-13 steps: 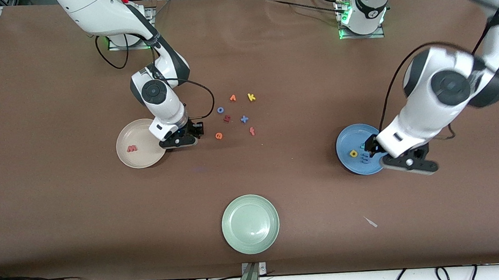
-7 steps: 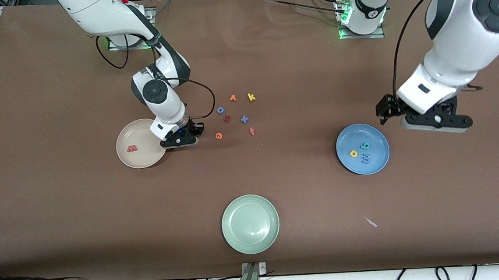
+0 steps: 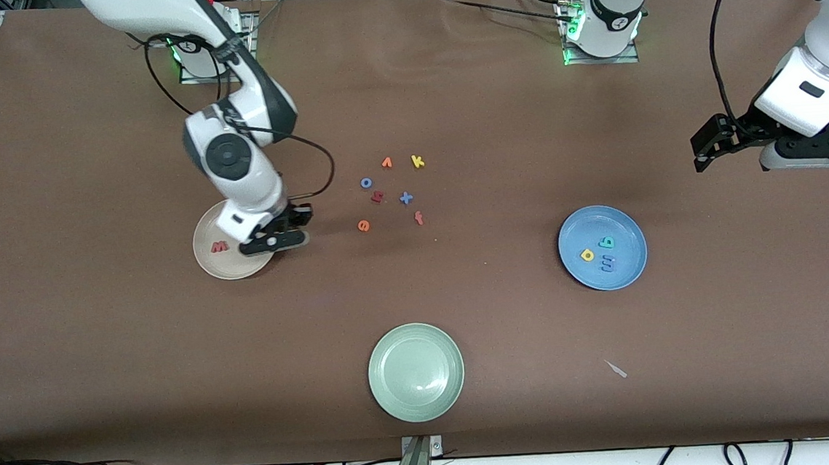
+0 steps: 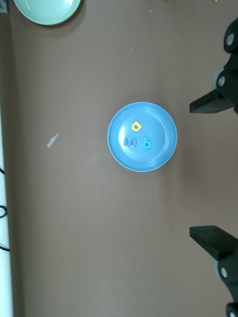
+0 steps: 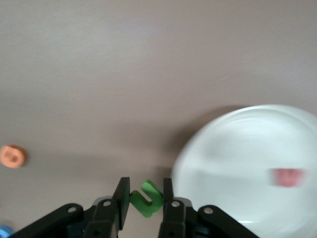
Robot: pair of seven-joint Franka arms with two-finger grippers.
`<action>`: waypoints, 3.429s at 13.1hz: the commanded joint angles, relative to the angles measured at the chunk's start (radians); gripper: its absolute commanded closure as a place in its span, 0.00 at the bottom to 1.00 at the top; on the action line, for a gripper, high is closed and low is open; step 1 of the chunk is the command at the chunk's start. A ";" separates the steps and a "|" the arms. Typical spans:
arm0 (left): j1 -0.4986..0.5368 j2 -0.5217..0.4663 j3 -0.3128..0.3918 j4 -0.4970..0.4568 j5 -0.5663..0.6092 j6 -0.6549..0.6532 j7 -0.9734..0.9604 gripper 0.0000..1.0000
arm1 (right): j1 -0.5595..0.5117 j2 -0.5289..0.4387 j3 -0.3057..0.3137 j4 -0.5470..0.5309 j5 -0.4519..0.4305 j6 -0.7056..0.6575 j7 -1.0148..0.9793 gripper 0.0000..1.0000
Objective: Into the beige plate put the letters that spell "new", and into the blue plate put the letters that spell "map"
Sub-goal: 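Raise the left gripper away while the right gripper drops the U in the white plate, then grasp the orange foam letter with the right gripper, then carry the orange letter into the white plate and open the right gripper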
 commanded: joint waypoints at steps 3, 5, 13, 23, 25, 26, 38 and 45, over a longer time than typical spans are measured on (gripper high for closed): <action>0.021 -0.030 -0.024 -0.024 -0.022 -0.008 0.016 0.00 | -0.045 -0.077 -0.064 -0.163 -0.006 0.072 -0.176 0.56; 0.015 -0.059 -0.019 -0.036 -0.024 -0.016 0.018 0.00 | -0.045 -0.077 -0.064 -0.217 -0.003 0.157 -0.169 0.38; -0.013 -0.069 -0.007 0.001 -0.022 -0.042 0.012 0.00 | 0.051 0.105 0.089 0.001 -0.004 0.159 0.374 0.29; -0.019 -0.053 -0.009 0.030 -0.018 -0.039 0.018 0.00 | 0.183 0.312 0.085 0.212 -0.023 0.200 0.638 0.30; -0.019 -0.061 -0.006 0.038 -0.019 -0.051 0.016 0.00 | 0.183 0.314 0.082 0.201 -0.037 0.212 0.638 0.35; -0.023 -0.064 -0.007 0.039 -0.006 -0.075 0.013 0.00 | 0.183 0.314 0.082 0.197 -0.038 0.219 0.640 0.44; -0.027 -0.081 -0.006 0.042 0.042 -0.120 0.012 0.00 | -0.037 0.015 0.048 0.032 -0.041 -0.062 0.098 0.84; -0.039 -0.087 -0.004 0.039 0.042 -0.121 0.012 0.00 | -0.091 -0.183 0.034 -0.294 -0.041 0.107 0.042 0.07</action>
